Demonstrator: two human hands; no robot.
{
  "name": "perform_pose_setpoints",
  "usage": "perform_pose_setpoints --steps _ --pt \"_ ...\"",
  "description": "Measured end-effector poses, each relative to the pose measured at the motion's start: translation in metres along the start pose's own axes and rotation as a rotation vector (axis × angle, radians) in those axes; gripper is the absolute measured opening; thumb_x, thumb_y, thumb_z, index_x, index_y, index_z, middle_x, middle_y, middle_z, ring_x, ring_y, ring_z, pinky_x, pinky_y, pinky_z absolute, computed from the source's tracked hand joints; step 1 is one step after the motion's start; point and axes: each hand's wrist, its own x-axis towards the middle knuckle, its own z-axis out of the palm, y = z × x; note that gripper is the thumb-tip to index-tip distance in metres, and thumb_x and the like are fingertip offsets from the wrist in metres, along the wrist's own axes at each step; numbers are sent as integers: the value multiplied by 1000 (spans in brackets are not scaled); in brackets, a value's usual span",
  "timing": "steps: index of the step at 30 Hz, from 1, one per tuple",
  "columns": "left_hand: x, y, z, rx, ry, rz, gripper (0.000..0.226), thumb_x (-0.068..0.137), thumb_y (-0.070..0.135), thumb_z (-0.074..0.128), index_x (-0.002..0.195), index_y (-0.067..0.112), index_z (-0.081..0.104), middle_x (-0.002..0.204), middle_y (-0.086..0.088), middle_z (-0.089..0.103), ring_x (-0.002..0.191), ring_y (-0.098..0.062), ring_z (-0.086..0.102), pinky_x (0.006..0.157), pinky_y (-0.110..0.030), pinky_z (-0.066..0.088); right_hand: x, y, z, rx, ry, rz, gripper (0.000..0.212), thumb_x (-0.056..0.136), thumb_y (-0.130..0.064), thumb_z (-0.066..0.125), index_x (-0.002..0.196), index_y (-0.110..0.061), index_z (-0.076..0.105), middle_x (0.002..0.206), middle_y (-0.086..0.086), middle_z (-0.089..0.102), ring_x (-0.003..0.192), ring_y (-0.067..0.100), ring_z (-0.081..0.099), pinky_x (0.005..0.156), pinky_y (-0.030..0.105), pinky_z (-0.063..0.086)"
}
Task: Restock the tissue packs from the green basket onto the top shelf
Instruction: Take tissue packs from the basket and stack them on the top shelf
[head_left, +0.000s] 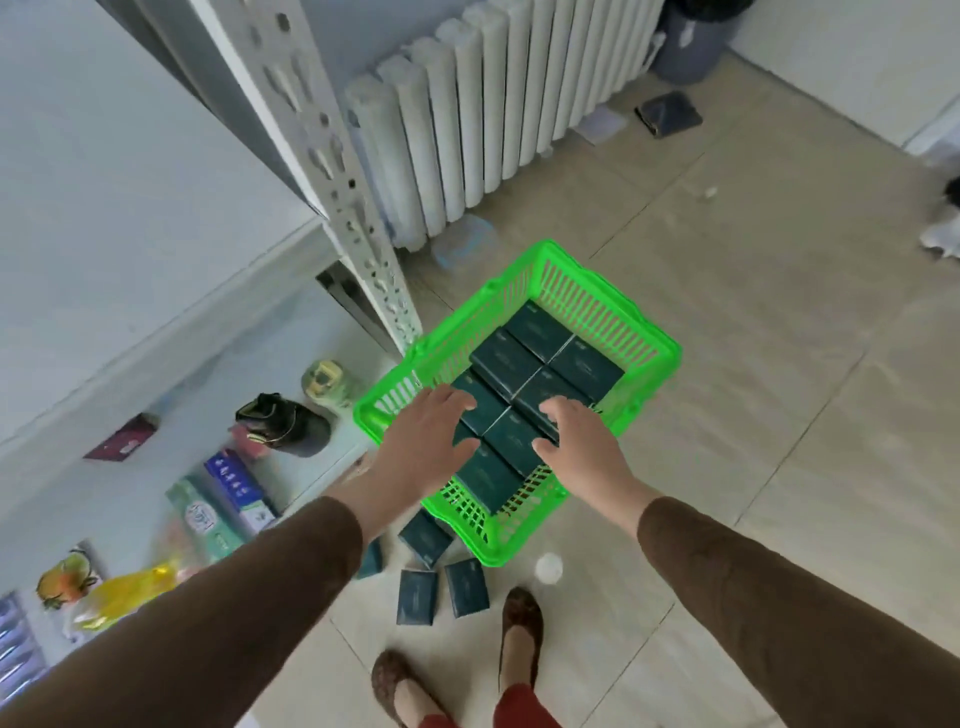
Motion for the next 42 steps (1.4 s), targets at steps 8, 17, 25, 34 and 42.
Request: perform_pose_setpoints --steps 8,17,25,34,42 --pt "153 -36 101 277 -154 42 47 89 17 61 133 14 46 130 -7 50 118 -28 48 96 -45 44 116 87 53 -112 -19 159 50 93 -22 62 137 -4 43 133 19 50 120 37 51 100 40 41" --pt "245 -53 151 580 -68 139 68 75 -3 65 137 10 41 129 -12 49 115 -32 48 86 -41 42 175 117 102 -396 24 150 54 88 -25 70 129 -5 40 129 17 50 117 32 53 88 38 48" --pt "226 -69 144 824 -107 168 63 73 24 76 128 12 46 115 -10 59 112 -30 46 84 -37 39 170 109 107 -375 -171 267 83 73 -42 84 133 -8 37 124 13 60 129 32 41 89 40 43" --pt "64 -56 13 355 2 -174 52 74 55 70 107 20 51 105 -5 62 106 -30 54 74 -37 41 87 25 -17 25 -163 38 67 75 -26 79 132 -21 44 118 12 51 79 27 60 54 29 38" --pt "-178 -70 -185 -208 239 -494 41 74 35 76 104 33 49 85 3 62 71 -18 59 59 -32 45 -39 -176 -113 319 -213 -313 79 68 -19 84 129 -34 35 109 7 66 92 26 68 91 43 53"
